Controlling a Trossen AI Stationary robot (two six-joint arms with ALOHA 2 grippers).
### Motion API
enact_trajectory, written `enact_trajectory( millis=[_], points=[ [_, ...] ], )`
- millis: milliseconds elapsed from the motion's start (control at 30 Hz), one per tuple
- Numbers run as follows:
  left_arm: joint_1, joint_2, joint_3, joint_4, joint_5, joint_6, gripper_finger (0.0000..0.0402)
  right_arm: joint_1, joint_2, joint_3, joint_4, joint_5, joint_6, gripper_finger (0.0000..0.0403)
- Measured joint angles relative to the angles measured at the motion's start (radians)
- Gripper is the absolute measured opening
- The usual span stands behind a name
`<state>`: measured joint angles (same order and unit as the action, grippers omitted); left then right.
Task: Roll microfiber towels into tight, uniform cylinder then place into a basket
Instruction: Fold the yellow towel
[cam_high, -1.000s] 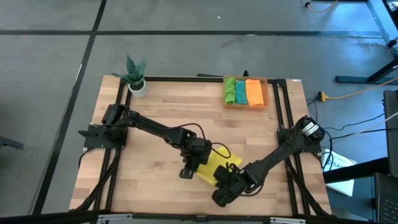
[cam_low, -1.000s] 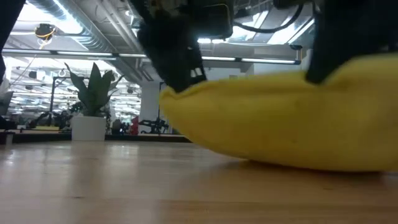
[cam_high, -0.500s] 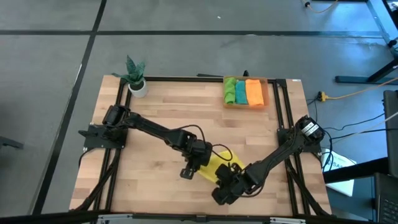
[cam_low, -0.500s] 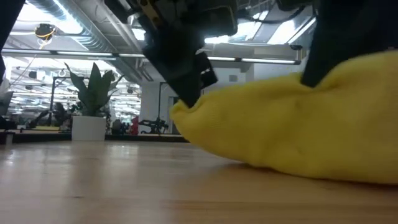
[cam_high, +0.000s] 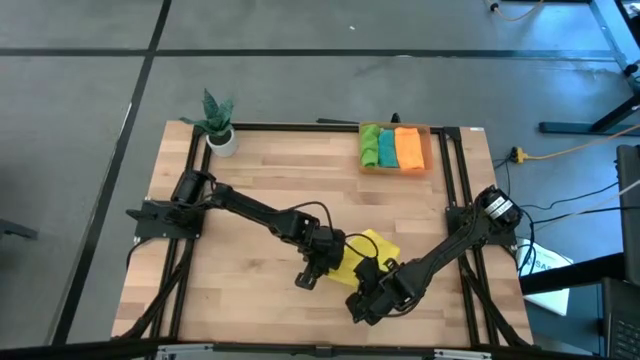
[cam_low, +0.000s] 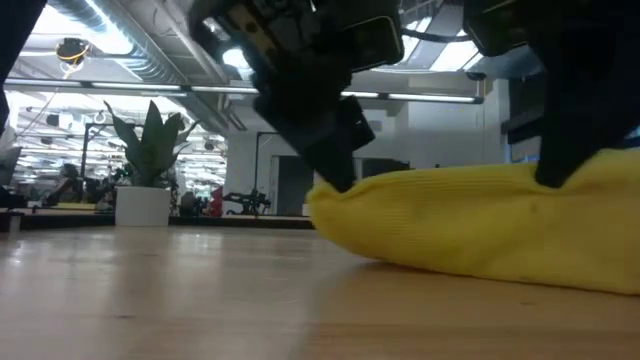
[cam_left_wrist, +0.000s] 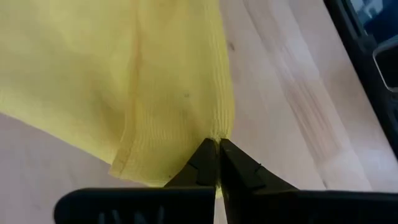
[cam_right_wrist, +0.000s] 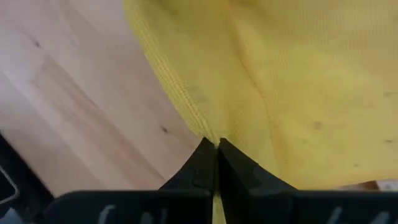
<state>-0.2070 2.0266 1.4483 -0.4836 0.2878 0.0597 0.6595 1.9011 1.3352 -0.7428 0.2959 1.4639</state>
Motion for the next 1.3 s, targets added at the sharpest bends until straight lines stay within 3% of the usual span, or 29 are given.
enact_trajectory(
  millis=[200,533,767,933,1067,1300],
  points=[
    [0.047,0.0,0.009,0.079,-0.008,-0.066,0.0,0.0,0.0,-0.001,-0.018,-0.066,-0.003,0.0013],
    [0.078,0.0,0.01,0.028,0.044,-0.132,0.0,0.01,0.0,-0.001,0.015,-0.069,-0.032,0.0013],
    [0.037,0.0,0.01,-0.041,0.169,-0.044,0.0,0.015,0.0,-0.001,0.167,-0.057,-0.168,0.0007],
    [0.007,0.0,0.01,0.014,-0.01,-0.046,0.0,0.04,0.0,-0.001,0.142,0.075,-0.125,0.0018],
    [0.006,0.0,0.01,0.05,-0.033,-0.051,0.0,0.065,0.0,0.0,0.045,0.13,-0.005,0.002],
    [0.021,0.0,0.01,0.147,-0.079,-0.085,0.0,0.101,0.0,0.0,-0.122,0.118,0.157,0.0009]
  ],
)
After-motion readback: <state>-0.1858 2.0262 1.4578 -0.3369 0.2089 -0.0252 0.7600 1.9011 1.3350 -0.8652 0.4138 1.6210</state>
